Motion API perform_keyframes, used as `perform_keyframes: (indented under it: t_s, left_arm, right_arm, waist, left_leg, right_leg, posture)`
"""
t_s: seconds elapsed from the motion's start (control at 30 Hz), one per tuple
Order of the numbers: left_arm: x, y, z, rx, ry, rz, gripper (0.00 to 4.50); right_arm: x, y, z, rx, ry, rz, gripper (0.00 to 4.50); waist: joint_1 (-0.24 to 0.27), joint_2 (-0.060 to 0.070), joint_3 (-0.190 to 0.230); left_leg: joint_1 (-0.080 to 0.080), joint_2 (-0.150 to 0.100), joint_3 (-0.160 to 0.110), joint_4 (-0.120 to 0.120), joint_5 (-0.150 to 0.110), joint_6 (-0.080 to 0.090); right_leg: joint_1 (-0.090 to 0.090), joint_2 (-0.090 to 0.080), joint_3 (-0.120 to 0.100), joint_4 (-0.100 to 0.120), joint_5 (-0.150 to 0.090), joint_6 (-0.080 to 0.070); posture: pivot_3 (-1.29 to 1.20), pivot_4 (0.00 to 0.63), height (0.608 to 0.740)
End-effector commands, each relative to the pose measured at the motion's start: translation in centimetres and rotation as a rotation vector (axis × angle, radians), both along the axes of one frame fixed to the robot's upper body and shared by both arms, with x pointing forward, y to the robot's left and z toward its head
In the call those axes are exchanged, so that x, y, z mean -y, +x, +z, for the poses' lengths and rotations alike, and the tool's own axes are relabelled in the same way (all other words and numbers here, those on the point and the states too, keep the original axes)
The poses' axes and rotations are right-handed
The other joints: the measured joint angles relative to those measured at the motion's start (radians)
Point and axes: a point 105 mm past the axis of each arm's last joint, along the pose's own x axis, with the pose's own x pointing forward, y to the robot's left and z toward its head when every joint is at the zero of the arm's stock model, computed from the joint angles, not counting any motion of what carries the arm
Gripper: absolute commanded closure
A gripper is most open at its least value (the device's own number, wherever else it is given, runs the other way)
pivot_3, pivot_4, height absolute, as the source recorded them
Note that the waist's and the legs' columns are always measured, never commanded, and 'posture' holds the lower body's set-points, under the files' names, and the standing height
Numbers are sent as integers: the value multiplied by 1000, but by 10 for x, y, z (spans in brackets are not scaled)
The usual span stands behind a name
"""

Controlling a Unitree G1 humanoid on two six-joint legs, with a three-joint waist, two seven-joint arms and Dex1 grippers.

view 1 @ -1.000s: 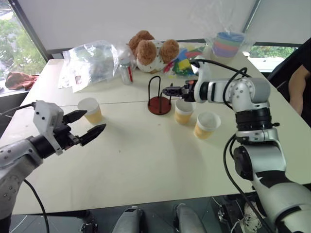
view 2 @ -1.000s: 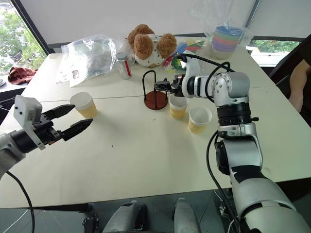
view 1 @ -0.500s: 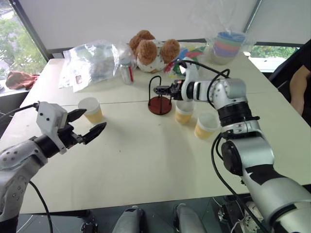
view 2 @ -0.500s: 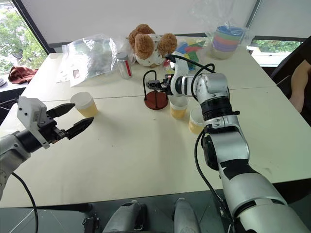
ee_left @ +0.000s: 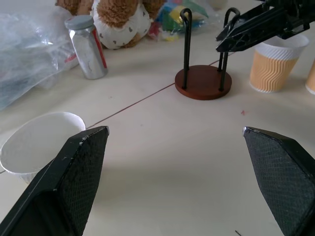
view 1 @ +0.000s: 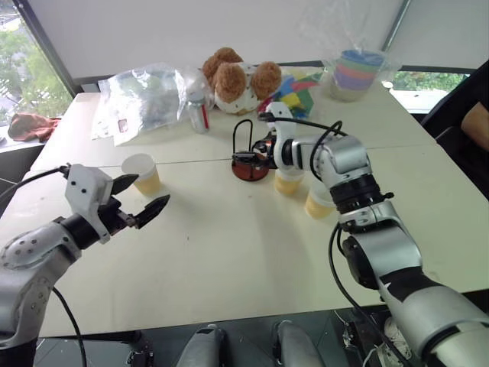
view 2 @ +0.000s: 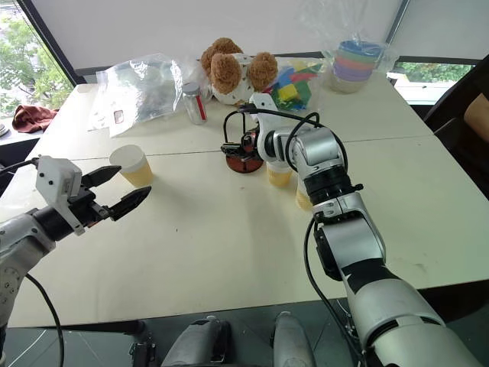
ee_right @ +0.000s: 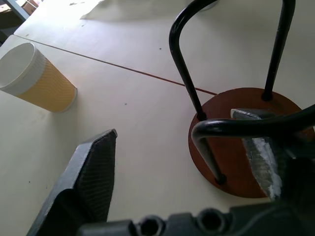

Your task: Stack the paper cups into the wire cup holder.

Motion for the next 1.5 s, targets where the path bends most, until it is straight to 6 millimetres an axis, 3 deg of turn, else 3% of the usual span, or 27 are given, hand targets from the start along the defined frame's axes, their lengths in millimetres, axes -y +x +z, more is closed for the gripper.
perform_keyframes:
  t_s: [0.03,0.17,0.4,0.47,0.53,0.67,0.73,0.83,1.03,1.27,1.37,1.5]
  left_arm:
    - [0,0,7,43,9,3,0]
    - [0,2,5,41,8,6,0]
    - [-2,3,3,40,11,10,0]
    - [-3,-1,5,24,11,-13,0]
    - [-3,-10,8,-6,4,-61,0]
    - [13,-38,2,-130,64,-232,0]
    - [20,-49,2,-183,83,-303,0]
    - [29,-56,3,-226,105,-375,0]
    - [34,-50,2,-252,180,-428,0]
    - [33,-46,7,-249,196,-456,0]
    - [35,-45,4,-251,192,-462,0]
    - [37,-46,1,-257,182,-467,0]
  right_arm:
    - [-3,2,15,71,17,-4,2389]
    - [-7,2,18,122,2,9,4456]
    - [-18,-7,37,335,-68,131,4490]
    - [-23,-33,56,419,-37,313,4490]
    - [-18,-64,59,439,-49,497,4490]
    - [3,-115,42,363,-60,736,4490]
    - [12,-128,28,315,-80,777,4490]
    - [17,-136,12,283,-92,801,4490]
    - [13,-136,-18,263,-140,844,4490]
    - [12,-138,-21,235,-113,863,4490]
    - [12,-139,-22,233,-127,861,3428]
    - [15,-142,-20,227,-132,861,1462]
  waist:
    - [0,0,0]
    - [0,0,0]
    - [0,0,0]
    - [1,0,0]
    - [5,0,0]
    - [6,-1,0]
    - [5,0,0]
    - [6,0,0]
    - [5,0,1]
    - [7,0,1]
    - [8,0,1]
    - [8,0,1]
  left_leg:
    - [0,0,0,0,0,0]
    - [0,0,0,0,0,0]
    - [0,0,0,0,0,0]
    - [0,0,0,0,0,0]
    - [-1,0,0,0,0,0]
    - [-1,0,-1,0,-4,7]
    - [-1,0,-1,0,-6,9]
    - [0,0,-1,1,-5,9]
    - [3,2,-1,1,-3,5]
    - [1,1,-1,1,-3,5]
    - [1,1,-1,1,-3,5]
    - [1,1,-1,1,-3,5]
  right_leg:
    - [0,0,0,0,0,0]
    - [0,0,0,0,0,0]
    - [0,0,0,0,0,0]
    - [-1,0,0,0,0,0]
    - [-1,0,-1,0,0,0]
    - [-1,0,-2,0,0,0]
    - [2,-2,-2,-4,0,0]
    - [3,-3,-1,-4,0,0]
    - [4,-1,-1,0,0,-1]
    - [3,-1,-2,-1,0,-1]
    - [3,-1,-2,-1,0,-1]
    - [3,-2,-1,-1,0,-1]
  posture:
    - [0,150,740]
    - [0,150,740]
    - [0,150,740]
    - [0,150,740]
    - [0,150,740]
    - [0,150,740]
    - [0,150,740]
    - [0,150,740]
    - [0,150,740]
    - [0,150,740]
    - [0,150,740]
    - [0,150,740]
